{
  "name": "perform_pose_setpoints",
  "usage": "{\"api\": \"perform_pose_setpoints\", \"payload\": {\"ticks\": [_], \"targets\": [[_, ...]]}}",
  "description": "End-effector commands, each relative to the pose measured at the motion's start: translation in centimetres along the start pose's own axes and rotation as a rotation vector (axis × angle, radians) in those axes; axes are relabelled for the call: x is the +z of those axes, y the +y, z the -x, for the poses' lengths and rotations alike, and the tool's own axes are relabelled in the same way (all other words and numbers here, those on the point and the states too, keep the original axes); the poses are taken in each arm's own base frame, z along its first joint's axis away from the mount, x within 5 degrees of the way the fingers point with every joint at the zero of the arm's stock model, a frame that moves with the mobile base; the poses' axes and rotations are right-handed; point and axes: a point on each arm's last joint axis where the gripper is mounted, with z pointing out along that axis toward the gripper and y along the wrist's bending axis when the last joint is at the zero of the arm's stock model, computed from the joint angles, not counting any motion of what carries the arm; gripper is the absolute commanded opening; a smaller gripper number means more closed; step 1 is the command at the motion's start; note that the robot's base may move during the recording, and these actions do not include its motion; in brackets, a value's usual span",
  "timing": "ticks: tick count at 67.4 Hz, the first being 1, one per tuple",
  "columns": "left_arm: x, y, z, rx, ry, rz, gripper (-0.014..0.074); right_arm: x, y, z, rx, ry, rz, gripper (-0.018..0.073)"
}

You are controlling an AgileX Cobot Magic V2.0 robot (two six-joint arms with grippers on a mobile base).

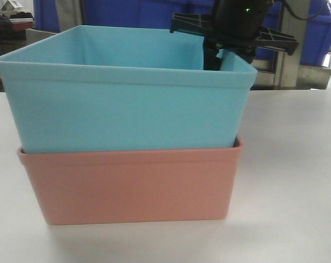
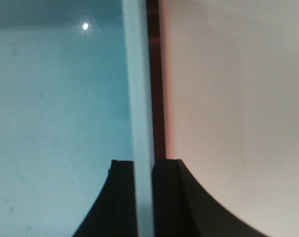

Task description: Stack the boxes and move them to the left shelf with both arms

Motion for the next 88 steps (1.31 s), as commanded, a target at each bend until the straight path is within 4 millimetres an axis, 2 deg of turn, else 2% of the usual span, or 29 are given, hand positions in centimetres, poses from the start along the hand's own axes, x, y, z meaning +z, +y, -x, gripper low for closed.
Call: {"api": "perform_pose_setpoints", "payload": {"ticks": [1,19,24,29,36,40,43,51,58,64,76,88], "targets": [[-0.4,-0.2,1.7,0.003,-0.113,-0.017,-0.0008,-2.8,1.3,1.7,-0.012,-0.142,0.097,0.0056],[-0.4,-0.2,1.7,0.003,-0.113,-0.017,-0.0008,-2.6,1.2,1.6,-0.085,-0.137,0.087,0.0062],[-0.4,-0.2,1.7,0.003,-0.113,-0.017,-0.0008,-2.6,1.2,1.6,-0.103,-0.137,0.085,0.0107],[-0.4,-0.2,1.6,0.003,-0.105,-0.016,-0.0008,-2.7,1.3,1.6,-0.121,-0.141,0.086,0.0237],[-0.4,-0.1,1.5,0.003,-0.085,-0.013,0.0001,-3.2,1.3,1.7,-0.128,-0.152,0.086,0.0506],[-0.4,-0.1,1.4,0.003,-0.075,-0.012,0.0022,-3.5,1.2,1.7,-0.140,-0.163,0.078,0.0589],[-0.4,-0.1,1.3,0.003,-0.073,-0.011,0.0056,-3.7,1.1,1.8,-0.150,-0.173,0.072,0.0617],[-0.4,-0.1,1.6,-0.001,-0.077,-0.012,0.0203,-4.3,1.1,1.9,-0.167,-0.191,0.063,0.0612],[-0.2,-0.2,2.6,-0.044,-0.060,-0.020,0.0406,-4.7,1.0,1.9,-0.176,-0.196,0.054,0.0612],[0.2,-0.2,3.7,-0.062,-0.003,-0.016,0.0495,-4.7,0.9,1.9,-0.178,-0.190,0.049,0.0612],[2.1,-0.4,7.4,-0.091,0.112,-0.006,0.0524,-4.7,0.9,1.8,-0.217,-0.179,0.037,0.0612],[6.4,-0.3,10.5,-0.203,0.227,0.031,0.0524,-4.6,0.8,1.7,-0.226,-0.172,0.031,0.0612]]}}
